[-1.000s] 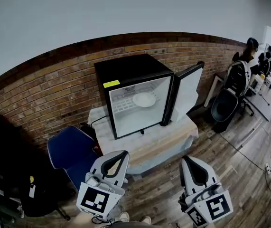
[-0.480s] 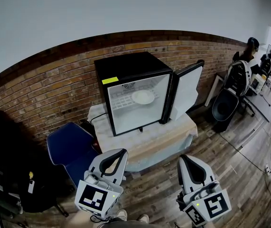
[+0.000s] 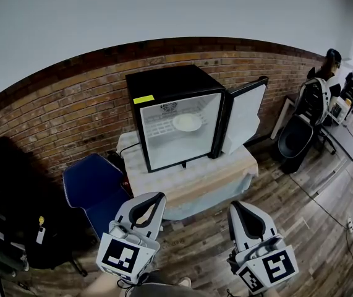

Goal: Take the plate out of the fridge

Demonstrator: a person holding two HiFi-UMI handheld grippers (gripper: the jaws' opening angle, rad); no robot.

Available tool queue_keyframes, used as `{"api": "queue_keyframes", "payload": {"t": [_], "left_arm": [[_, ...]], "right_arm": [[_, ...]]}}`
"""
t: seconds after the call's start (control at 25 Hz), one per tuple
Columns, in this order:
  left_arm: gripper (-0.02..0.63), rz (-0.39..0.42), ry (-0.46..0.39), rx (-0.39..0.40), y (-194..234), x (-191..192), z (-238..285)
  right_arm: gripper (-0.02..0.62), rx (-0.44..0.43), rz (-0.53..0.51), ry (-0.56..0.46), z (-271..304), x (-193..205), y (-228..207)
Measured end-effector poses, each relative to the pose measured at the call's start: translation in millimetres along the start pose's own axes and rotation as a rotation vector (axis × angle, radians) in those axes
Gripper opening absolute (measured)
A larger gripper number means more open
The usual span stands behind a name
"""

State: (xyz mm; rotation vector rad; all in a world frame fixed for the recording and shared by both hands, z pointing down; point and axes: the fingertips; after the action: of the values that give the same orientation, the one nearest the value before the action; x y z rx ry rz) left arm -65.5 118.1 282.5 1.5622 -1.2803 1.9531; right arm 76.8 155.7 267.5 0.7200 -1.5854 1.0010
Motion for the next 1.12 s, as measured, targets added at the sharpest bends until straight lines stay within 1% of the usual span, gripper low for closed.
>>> {"api": "queue_keyframes", "payload": {"t": [0.28,0.56,0.92,1.12], "left_arm": [[0.018,0.000,0.008,0.002,-15.0,0.7,-2.0],[0.018,-0.004,0.020,0.005,-16.3,4.5,7.7],[0.018,-0.017,-0.010,0.020,-4.9,13.7,39.1],[0.018,-0.023,-0.001,0.028,7.0,28.4,61.4]], "right_arm": [[0.029,-0.005,0.006,0.006,-9.6,5.9,-5.9],[0.029,0.009,0.008,0.003,-7.7,6.9,-16.0],[0.029,0.022,-0.005,0.019,19.6,7.9,-33.7],[0.029,0.026,-0.006,0.033,46.1,11.8,-47.4]]}}
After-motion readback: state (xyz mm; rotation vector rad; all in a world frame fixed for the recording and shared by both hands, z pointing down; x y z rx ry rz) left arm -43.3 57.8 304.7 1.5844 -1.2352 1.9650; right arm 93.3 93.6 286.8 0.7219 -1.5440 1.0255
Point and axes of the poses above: the fingertips, and each gripper's own axes: z forward along the fingers, y to its left, x out of its underside, and after that the axes turned 14 degrees about z, right-handed
